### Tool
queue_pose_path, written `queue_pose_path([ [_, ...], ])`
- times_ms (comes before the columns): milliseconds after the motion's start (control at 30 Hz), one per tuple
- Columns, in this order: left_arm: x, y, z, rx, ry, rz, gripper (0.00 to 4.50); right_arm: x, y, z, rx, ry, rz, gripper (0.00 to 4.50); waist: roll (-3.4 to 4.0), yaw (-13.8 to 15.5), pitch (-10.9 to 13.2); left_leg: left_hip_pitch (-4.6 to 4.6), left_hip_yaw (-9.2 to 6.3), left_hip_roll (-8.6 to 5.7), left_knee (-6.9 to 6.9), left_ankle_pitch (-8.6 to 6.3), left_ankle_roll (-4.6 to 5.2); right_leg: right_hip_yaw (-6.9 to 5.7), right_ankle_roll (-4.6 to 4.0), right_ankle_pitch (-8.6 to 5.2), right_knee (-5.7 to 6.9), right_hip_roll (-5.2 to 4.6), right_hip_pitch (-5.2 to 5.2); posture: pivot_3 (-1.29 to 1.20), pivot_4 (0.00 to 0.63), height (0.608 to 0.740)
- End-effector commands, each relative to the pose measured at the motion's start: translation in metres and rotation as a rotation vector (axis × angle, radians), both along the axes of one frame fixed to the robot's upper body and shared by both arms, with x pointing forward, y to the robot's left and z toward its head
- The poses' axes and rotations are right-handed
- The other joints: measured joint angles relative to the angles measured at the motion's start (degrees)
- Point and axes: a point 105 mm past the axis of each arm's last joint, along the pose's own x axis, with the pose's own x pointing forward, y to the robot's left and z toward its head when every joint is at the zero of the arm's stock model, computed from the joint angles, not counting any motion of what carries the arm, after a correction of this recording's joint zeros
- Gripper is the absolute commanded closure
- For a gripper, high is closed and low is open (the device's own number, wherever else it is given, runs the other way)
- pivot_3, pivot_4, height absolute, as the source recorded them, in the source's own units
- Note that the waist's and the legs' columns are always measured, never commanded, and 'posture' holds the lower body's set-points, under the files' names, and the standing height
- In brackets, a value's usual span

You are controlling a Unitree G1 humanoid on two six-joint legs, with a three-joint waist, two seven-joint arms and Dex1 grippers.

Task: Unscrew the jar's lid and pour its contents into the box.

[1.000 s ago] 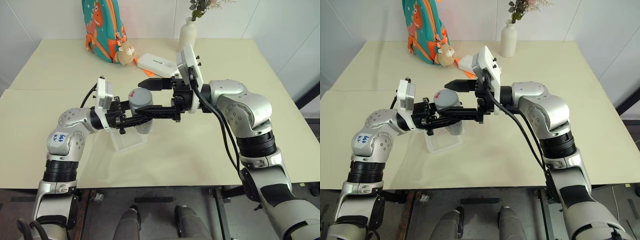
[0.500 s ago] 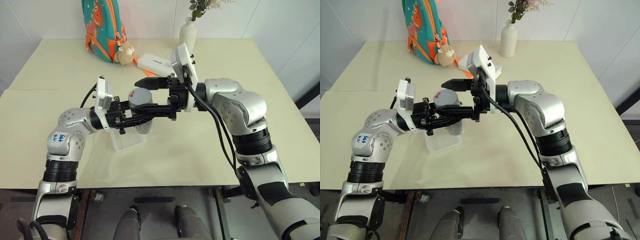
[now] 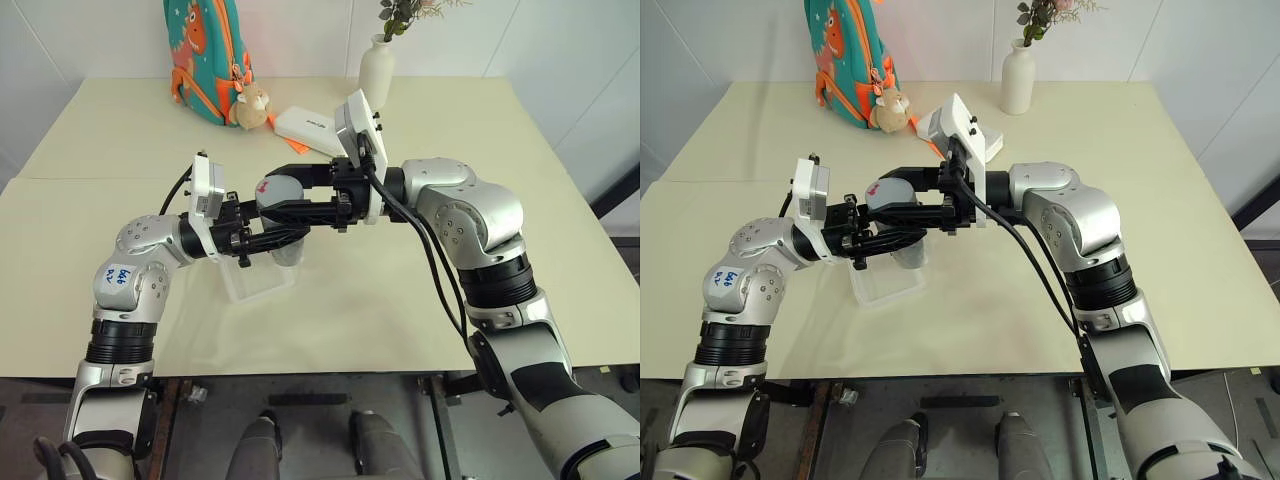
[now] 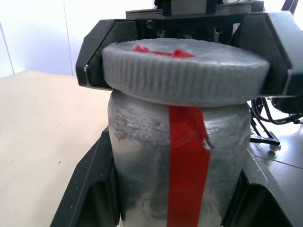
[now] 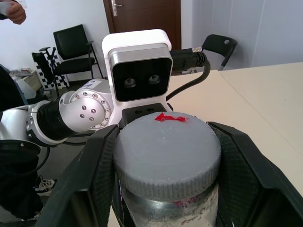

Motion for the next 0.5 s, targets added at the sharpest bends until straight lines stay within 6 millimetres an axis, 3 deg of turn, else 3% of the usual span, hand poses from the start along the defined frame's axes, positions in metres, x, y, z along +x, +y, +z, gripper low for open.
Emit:
queue_pose_path([
  [33,-0.006,0.0,0.013,-0.014,-0.063,-0.015,2.49,-0.011,0.0,0.027,0.091,-0.047,0.031,1.95,0.0,-0.04,0.0,0.0,0.0,0.0,0.0,0.0,0.0,0.0,0.0,0.0,0.0,0.0,0.0,0.0,0.15,0.74],
  [267,-0.007,0.002,0.011,-0.014,-0.058,-0.009,2.49,-0.035,-0.013,0.061,0.317,0.153,0.17,1.95,0.01,0.01,0.01,0.0,0.0,0.0,-0.02,0.0,0.0,0.0,0.0,0.0,0.02,0.0,0.0,0.0,0.15,0.74],
  [500,-0.007,0.003,0.01,-0.012,-0.058,-0.001,2.49,-0.027,-0.031,0.057,0.333,0.122,0.009,1.95,0.01,0.08,0.0,0.0,-0.02,0.01,-0.03,0.0,0.0,-0.01,0.0,0.0,-0.01,0.0,0.0,0.0,0.15,0.74],
])
